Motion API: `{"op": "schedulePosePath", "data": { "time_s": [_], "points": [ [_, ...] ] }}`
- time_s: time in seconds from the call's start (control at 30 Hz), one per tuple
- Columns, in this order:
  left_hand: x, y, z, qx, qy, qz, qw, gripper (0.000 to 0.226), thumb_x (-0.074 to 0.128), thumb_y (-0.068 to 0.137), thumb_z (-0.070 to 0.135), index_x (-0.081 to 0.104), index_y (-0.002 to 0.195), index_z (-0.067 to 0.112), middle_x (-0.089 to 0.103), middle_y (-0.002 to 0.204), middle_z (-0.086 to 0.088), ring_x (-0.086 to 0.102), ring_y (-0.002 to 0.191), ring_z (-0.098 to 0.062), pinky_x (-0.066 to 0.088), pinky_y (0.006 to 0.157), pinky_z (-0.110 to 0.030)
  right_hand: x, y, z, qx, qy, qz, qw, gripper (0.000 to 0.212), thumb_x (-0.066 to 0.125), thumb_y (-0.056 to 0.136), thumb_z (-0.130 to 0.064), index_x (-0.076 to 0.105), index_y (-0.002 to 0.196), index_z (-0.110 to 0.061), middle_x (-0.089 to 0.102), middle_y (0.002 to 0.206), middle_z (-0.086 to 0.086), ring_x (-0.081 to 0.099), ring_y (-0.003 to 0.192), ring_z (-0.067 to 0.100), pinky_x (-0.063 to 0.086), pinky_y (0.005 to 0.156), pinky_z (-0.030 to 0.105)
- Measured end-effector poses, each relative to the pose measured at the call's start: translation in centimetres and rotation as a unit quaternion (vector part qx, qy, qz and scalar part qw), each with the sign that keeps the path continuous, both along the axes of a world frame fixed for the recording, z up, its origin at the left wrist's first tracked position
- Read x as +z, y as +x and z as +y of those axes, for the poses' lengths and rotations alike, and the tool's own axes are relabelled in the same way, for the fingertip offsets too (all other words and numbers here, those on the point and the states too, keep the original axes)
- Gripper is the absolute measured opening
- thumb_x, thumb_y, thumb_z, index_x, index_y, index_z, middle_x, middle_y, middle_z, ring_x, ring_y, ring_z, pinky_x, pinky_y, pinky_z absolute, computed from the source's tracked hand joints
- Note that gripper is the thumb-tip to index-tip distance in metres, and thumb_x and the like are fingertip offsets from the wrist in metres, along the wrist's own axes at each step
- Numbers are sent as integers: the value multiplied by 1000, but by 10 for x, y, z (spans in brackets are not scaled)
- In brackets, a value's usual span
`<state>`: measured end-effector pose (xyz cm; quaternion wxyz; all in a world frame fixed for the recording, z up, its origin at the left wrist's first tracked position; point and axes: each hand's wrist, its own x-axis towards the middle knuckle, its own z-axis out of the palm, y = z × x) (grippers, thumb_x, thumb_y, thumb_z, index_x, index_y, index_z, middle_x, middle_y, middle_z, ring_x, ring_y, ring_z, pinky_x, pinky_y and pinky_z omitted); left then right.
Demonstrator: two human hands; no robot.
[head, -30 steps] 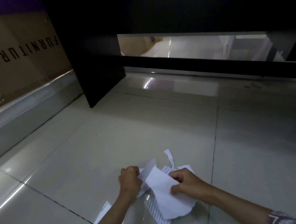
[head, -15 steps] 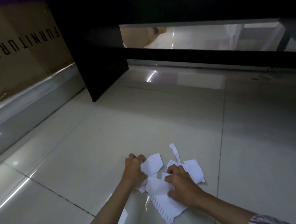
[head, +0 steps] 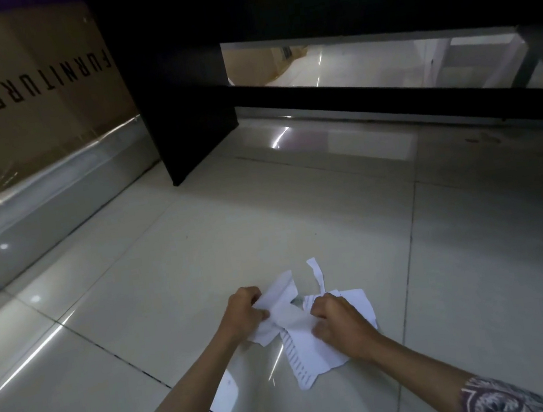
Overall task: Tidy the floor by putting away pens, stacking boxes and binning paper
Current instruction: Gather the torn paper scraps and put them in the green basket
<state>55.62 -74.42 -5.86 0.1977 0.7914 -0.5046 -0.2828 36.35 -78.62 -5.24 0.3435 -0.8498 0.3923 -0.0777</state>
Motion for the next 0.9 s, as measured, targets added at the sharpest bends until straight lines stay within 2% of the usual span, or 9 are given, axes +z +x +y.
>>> {"op": "schedulePosePath", "data": {
  "time_s": [0.1, 0.17, 0.23, 0.33, 0.47, 0.57, 0.73, 0.83, 0.9],
  "points": [
    [6, 6, 10, 50, -31, 53, 997, 39, 62, 76, -1, 35, 56, 18, 40, 60, 3, 37, 58, -11, 24, 50, -19, 19, -7, -7, -17, 68, -44, 997, 28, 59, 74, 0, 45, 51, -7, 41, 59, -2, 38, 57, 11, 27, 54, 20],
    [13, 10, 15, 81, -57, 96, 990, 36, 65, 76, -2, 40, 59, 18, 48, 67, -4, 44, 66, -18, 30, 54, -24, 35, -13, -12, -46, 108, -79, 990, 14, 65, 75, -4, 61, 67, 6, 52, 68, 6, 46, 65, 13, 32, 59, 22],
    [26, 10, 18, 95, -83, 133, 983, 30, 68, 75, -1, 45, 64, 16, 55, 73, -13, 50, 71, -22, 36, 59, -28, 53, -20, -15, -83, 162, -130, 975, 12, 67, 76, -4, 67, 80, 8, 62, 77, 13, 55, 70, 16, 40, 62, 25],
    [53, -4, 17, 83, -117, 173, 974, 30, 70, 75, 1, 48, 87, 16, 63, 93, -23, 57, 79, -27, 44, 66, -32, 84, -32, -16, -125, 198, -189, 954, 16, 66, 78, -2, 69, 92, 5, 68, 86, 12, 62, 70, 16, 48, 60, 22],
    [104, -42, 12, 11, -196, 176, 965, 49, 67, 79, 1, 44, 116, 24, 56, 111, -10, 57, 97, -27, 48, 72, -28, 127, -52, -20, -147, 206, -220, 942, 18, 66, 79, -2, 69, 96, 0, 69, 90, 9, 66, 73, 17, 52, 66, 25],
    [139, -73, 9, -56, -231, 151, 960, 35, 62, 82, 0, 55, 111, 17, 59, 112, -6, 54, 100, -24, 47, 77, -25, 164, -78, -19, -158, 193, -231, 941, 18, 66, 79, 0, 69, 97, -3, 70, 90, 8, 66, 75, 17, 52, 71, 27],
    [186, -128, 2, -104, -263, 202, 938, 18, 57, 84, -2, 59, 97, 10, 60, 89, -3, 57, 79, -18, 48, 60, -21, 214, -133, -14, -173, 142, -226, 948, 17, 66, 78, -1, 70, 95, -2, 71, 86, 8, 67, 74, 16, 52, 76, 33],
    [209, -167, -5, -139, -273, 213, 928, 5, 55, 86, 2, 58, 87, 6, 57, 80, -2, 54, 70, -15, 45, 57, -17, 241, -178, -5, -205, 108, -232, 945, 17, 66, 79, -3, 71, 95, -4, 73, 86, 5, 69, 74, 13, 54, 72, 28],
    [223, -195, -9, -164, -275, 223, 921, 8, 55, 86, 2, 56, 80, 6, 55, 73, 0, 50, 64, -12, 41, 53, -12, 256, -208, 3, -234, 92, -244, 937, 14, 66, 80, -5, 71, 93, -6, 74, 86, 4, 70, 76, 14, 55, 71, 28]
  ]
}}
